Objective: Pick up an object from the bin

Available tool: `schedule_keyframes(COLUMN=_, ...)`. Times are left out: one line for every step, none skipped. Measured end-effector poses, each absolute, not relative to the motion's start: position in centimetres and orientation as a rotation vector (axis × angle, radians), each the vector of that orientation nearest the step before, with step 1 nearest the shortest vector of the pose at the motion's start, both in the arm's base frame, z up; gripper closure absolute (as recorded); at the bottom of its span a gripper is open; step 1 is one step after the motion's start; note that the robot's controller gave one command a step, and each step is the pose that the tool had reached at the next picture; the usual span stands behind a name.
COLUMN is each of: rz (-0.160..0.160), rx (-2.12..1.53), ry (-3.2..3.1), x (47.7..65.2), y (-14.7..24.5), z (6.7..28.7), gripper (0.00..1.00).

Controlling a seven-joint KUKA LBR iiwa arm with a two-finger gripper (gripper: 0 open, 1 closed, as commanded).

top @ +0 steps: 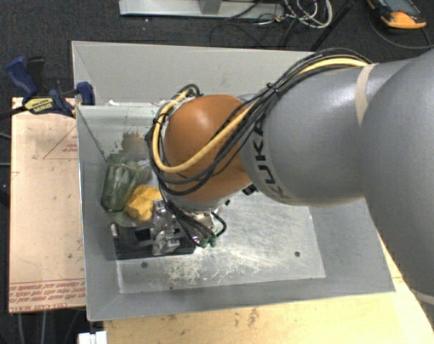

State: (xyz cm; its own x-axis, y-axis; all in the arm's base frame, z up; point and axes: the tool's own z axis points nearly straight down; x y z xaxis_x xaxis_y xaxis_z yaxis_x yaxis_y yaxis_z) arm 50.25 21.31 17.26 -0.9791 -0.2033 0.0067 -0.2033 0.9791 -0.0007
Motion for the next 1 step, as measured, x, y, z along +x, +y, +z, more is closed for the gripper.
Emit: schedule_keyframes(rz=0.003, rx=0.281, ry=-3.12, x=50.37, y=21.08, z=22.97, gripper=1.0)
